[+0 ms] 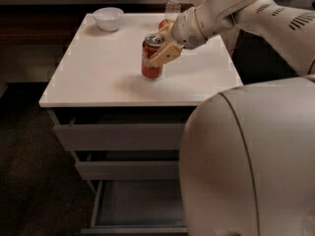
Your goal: Pick coke can from bottom drawer and place on counter
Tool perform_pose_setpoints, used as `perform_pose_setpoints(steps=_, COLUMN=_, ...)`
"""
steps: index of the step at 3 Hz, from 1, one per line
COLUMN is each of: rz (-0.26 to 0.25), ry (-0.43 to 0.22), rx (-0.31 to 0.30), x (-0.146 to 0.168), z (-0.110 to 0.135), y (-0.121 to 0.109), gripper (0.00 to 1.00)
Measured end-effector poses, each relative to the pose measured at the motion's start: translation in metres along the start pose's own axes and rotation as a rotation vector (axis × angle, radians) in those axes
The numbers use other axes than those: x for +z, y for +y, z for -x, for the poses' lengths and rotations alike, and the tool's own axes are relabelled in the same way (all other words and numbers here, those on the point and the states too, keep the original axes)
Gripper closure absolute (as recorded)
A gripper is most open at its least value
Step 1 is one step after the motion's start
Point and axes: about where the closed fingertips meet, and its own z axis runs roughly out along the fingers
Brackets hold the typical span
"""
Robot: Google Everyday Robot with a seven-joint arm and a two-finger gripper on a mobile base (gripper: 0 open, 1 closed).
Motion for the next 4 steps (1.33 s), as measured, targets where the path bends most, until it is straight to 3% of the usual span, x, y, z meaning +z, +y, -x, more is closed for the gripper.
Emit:
perform_pose_setpoints(steps=1, rz=0.048, ry=-0.022, rx=0.023, x=0.011, z=-0.0044, y=0.0, gripper=0.43)
perform_pose_setpoints(steps=3, rz=0.058, ry=-0.029, rx=-0.071, x=0.018, z=-0.0025, y=0.0015, gripper=0.0)
perform_pose_setpoints(steps=4, rz=0.058, ry=-0.029, rx=-0.071, x=0.018, z=-0.0024, y=0.0016, gripper=0.0)
